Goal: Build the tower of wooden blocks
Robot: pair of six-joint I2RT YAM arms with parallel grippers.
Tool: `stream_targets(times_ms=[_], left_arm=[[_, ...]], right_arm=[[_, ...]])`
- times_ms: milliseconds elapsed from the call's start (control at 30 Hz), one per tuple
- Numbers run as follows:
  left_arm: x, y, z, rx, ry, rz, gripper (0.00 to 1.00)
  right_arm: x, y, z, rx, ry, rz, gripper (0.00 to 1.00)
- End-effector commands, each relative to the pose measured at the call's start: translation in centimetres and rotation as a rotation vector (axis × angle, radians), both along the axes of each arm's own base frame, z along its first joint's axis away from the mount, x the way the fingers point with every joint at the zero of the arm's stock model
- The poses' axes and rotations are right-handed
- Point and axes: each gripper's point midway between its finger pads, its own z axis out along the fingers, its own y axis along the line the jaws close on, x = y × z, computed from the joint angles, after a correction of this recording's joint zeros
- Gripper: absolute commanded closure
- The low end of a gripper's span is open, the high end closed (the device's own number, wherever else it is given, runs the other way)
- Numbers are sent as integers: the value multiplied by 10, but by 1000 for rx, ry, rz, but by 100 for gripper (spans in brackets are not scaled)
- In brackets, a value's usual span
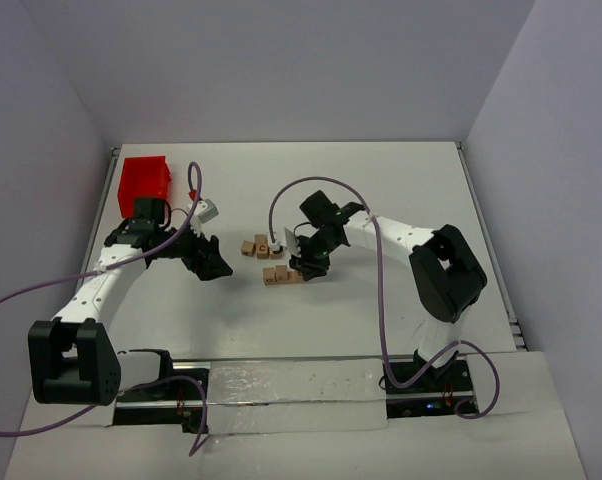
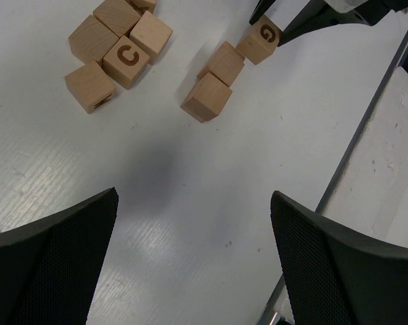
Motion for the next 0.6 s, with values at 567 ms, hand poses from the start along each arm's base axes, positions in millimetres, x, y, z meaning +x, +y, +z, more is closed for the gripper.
stream_targets(times_ms=[567], left_arm=[[2,-2,8,-17,-76,-36,1]], right_arm=[[15,26,5,22,-32,22,82]])
